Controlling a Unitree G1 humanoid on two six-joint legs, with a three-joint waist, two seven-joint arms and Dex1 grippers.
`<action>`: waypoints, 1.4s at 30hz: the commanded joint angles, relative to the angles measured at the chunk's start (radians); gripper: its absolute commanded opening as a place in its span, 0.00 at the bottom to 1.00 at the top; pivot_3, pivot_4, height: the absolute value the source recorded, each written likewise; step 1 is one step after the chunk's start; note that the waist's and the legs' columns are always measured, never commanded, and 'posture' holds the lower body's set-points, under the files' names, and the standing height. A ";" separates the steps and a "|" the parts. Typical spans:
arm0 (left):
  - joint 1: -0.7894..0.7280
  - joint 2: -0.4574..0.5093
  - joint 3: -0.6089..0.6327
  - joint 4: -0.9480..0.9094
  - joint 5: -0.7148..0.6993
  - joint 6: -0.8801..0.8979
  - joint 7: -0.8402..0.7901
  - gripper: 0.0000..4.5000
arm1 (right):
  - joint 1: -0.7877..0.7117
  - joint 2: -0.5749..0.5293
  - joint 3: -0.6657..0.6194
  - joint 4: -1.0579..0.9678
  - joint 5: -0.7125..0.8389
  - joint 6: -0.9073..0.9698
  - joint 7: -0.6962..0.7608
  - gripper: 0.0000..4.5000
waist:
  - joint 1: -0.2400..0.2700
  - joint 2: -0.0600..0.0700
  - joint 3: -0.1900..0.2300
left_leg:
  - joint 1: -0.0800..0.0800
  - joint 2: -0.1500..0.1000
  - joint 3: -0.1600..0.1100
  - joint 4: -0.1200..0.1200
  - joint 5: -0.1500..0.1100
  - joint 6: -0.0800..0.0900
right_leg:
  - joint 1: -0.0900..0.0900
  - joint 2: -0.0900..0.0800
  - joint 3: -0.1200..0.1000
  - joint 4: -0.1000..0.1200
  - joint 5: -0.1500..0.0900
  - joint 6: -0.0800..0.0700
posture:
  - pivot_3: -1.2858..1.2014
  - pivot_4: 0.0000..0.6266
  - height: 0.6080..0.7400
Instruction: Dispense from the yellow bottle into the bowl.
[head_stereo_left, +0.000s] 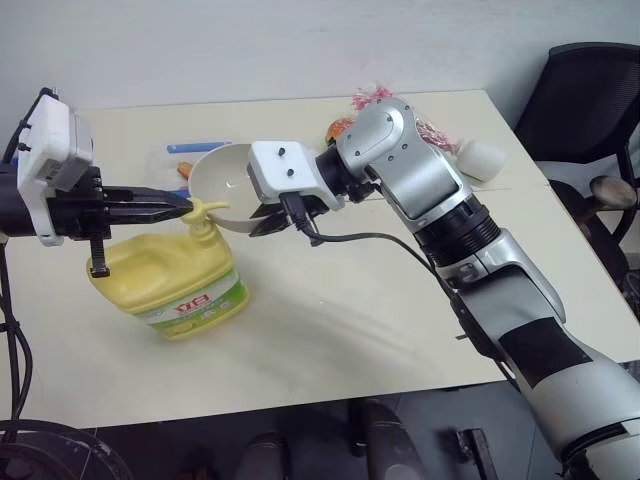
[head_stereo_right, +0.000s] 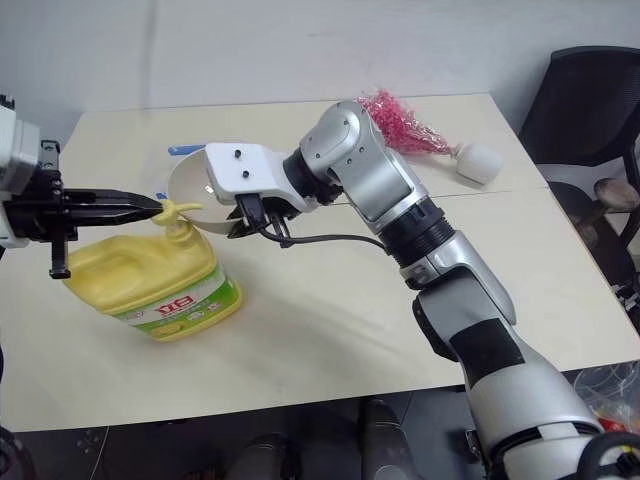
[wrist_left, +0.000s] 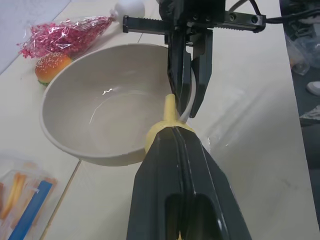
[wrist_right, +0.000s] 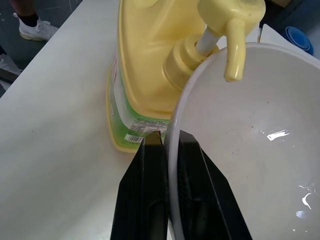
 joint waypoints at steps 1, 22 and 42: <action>0.024 0.017 -0.055 0.008 0.060 -0.018 -0.020 0.00 | -0.027 0.004 -0.026 -0.026 0.007 -0.017 0.009 0.00 | 0.000 0.000 0.000 | 0.000 0.000 0.000 0.000 0.000 0.000 | 0.000 0.000 0.000 0.000 0.000 0.000 | 0.52 0.24 1.00; 0.051 0.026 -0.169 0.058 0.118 -0.047 -0.089 0.00 | -0.017 -0.005 -0.019 -0.086 0.015 -0.017 0.059 0.00 | 0.000 0.001 0.000 | 0.005 0.000 0.003 0.000 0.000 0.000 | 0.001 0.000 0.003 0.005 0.000 -0.002 | 0.52 0.24 1.00; -0.008 -0.045 -0.214 0.120 0.149 -0.019 -0.073 0.00 | -0.010 0.000 -0.030 -0.082 -0.001 -0.033 0.052 0.00 | 0.004 0.019 -0.012 | 0.019 0.000 0.008 -0.006 0.000 0.000 | 0.011 0.000 0.004 0.006 -0.001 -0.003 | 0.52 0.24 1.00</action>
